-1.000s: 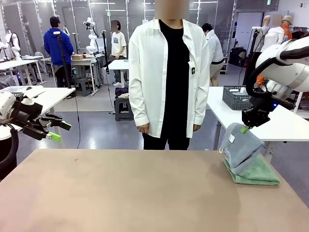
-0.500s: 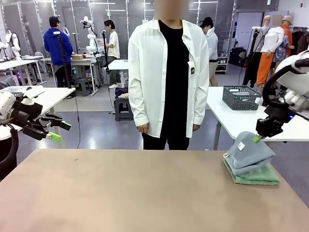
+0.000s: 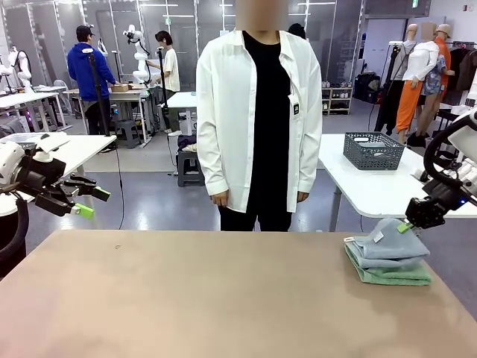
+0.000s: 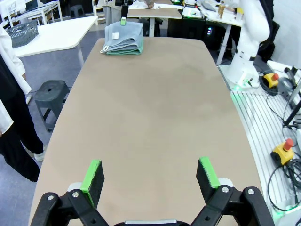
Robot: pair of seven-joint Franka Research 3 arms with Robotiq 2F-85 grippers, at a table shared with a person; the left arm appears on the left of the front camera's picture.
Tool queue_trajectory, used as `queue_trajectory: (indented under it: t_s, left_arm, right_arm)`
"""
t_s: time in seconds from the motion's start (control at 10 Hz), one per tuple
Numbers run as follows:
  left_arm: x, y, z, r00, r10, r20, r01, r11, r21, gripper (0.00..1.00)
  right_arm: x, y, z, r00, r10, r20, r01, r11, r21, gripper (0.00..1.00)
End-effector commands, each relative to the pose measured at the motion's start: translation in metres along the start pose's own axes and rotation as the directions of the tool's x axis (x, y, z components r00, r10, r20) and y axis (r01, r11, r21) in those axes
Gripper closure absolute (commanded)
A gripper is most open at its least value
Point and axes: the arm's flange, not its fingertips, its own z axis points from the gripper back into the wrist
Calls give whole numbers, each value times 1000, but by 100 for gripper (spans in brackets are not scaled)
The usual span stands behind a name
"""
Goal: Fold the towels and place them in the basket.
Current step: Stack the folded Towel with hook on the right side of the table.
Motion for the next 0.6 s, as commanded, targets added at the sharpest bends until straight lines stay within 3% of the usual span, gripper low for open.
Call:
queue_trajectory:
  t_s: [0.0,0.1,0.2,0.3,0.4,0.5]
  left_arm:
    - [2,0,1,1000,-3,3,3,1000,-3,0]
    - [2,0,1,1000,-3,3,3,1000,-3,0]
    - [2,0,1,1000,-3,3,3,1000,-3,0]
    - [2,0,1,1000,-3,3,3,1000,-3,0]
    - [2,0,1,1000,-3,3,3,1000,-3,0]
    - [2,0,1,1000,-3,3,3,1000,-3,0]
  right_arm:
    - [7,5,6,1000,22,-7,-22,999,23,75]
    - [6,6,9,1000,19,-6,-19,1000,13,55]
    - [6,8,14,1000,18,-3,-18,1000,-8,72]
    - [5,9,20,1000,12,-8,-12,999,-33,35]
    - [4,13,29,1000,5,-12,-6,998,-66,52]
    - [2,23,39,1000,9,-17,-10,995,-97,15]
